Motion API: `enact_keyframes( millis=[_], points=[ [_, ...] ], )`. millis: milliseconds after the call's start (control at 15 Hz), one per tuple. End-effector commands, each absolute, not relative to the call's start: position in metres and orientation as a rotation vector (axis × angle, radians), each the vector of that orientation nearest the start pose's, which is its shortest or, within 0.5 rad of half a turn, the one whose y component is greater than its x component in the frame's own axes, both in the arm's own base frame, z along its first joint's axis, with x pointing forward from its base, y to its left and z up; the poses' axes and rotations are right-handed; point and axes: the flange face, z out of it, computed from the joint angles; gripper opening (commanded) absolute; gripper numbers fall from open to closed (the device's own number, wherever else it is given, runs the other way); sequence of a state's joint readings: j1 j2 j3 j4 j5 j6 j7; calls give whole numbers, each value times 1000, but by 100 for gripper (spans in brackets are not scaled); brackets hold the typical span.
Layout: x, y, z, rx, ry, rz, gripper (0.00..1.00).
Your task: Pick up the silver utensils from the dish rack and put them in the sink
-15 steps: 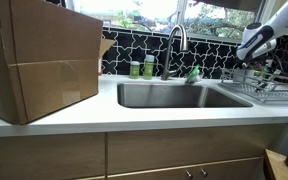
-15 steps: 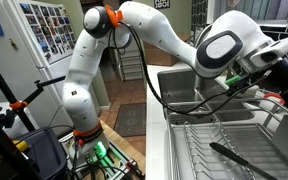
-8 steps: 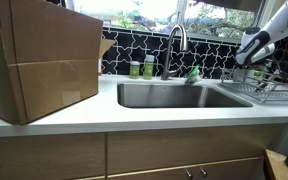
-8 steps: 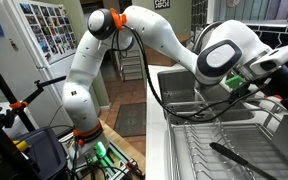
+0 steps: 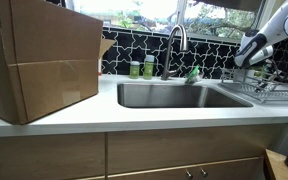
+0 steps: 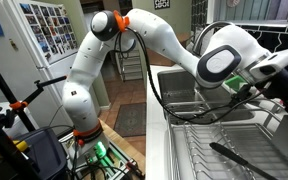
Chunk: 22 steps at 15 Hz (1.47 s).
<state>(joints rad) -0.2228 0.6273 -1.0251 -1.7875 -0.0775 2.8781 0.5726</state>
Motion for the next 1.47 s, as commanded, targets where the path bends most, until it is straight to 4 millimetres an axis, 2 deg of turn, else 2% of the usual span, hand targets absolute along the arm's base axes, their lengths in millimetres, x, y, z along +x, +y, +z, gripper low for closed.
enact_keyframes(
  millis=[0,200,333,400,467,600,1067,1400],
  points=[
    [330,-612,418,1740,-1562,667,35],
    [331,-611,421,1735,-1568,680,13],
    [332,-611,424,1734,-1569,691,7],
    [333,-611,426,1733,-1566,698,9],
    [333,-610,426,1733,-1566,701,4],
    [335,-609,430,1732,-1563,714,8],
    [338,-602,446,1740,-1571,733,7],
    [333,-593,482,1719,-1559,784,6]
  ],
)
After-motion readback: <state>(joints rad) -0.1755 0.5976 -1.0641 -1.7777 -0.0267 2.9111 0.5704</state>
